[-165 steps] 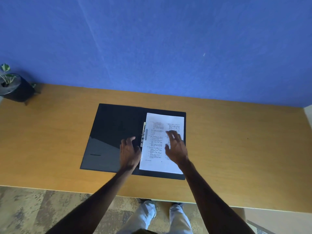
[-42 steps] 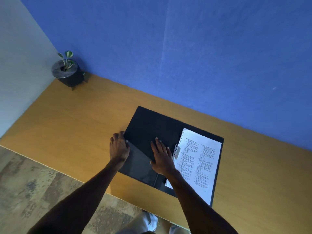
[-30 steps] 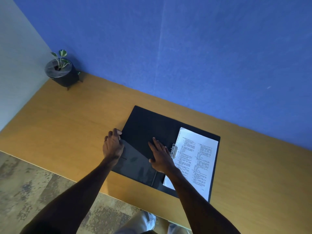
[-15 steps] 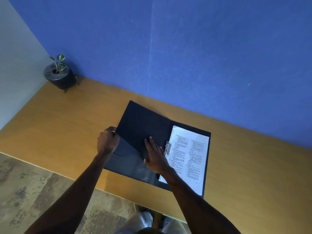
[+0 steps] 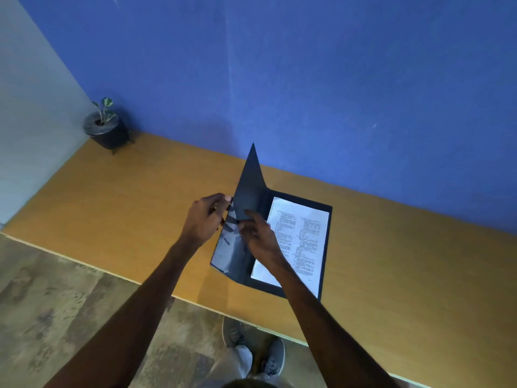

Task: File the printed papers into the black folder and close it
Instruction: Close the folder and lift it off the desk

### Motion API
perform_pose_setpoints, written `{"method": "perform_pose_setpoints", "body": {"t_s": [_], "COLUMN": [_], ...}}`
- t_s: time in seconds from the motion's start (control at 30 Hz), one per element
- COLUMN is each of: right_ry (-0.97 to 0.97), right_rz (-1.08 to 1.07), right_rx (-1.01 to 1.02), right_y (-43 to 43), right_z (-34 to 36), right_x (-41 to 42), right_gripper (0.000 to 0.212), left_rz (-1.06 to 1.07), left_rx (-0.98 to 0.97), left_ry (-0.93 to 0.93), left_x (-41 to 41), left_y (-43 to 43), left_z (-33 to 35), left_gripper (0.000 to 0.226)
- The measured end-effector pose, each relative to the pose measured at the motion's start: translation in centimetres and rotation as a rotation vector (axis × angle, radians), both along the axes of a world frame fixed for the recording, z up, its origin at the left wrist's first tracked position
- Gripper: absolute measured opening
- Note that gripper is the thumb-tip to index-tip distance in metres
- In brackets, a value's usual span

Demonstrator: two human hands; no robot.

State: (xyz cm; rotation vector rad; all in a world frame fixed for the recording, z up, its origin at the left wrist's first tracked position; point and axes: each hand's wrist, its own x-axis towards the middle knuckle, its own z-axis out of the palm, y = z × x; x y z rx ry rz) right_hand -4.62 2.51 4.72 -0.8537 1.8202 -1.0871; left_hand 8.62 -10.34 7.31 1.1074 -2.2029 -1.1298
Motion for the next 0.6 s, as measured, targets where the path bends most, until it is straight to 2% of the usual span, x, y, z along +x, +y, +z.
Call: {"method": "perform_pose_setpoints", "body": {"t_s": [0.1,0.17,0.23,0.47,0.6], "right_ry": [-0.075,-0.120,-0.115,0.191,0.185], "right_rz": [-0.148,-0.234,-0.295,-0.439,-0.535], "right_rx": [-0.053,-0.085,-0.104,0.112,0.190], "right_y": [2.2,3.7,5.1,9.4,12.0], "right_z": [1.2,1.8,2.0,0.3,-1.8], "right_x": [-1.6,-2.7,-4.1,-8.5,-10.4], "right_gripper": [0.031,0.031,0.030,0.028,0.029], "left_rz": [-0.067,-0.130,-0.217,-0.508,-0.554], "left_rx": [-0.028,-0.078,-0.109,-0.054,-0.098], "left_ry": [-0.024,-0.075,-0.135,-0.476,-0.603], "left_x": [-2.1,-3.3,-4.5,-7.3,-8.3], "left_y": [3.1,5.0,6.6,10.1,11.3], "left_z": [-0.3,-1.0,-2.0,-6.1,-8.4], "left_gripper": [0.032,0.030,0.040,0.068,0.071]}}
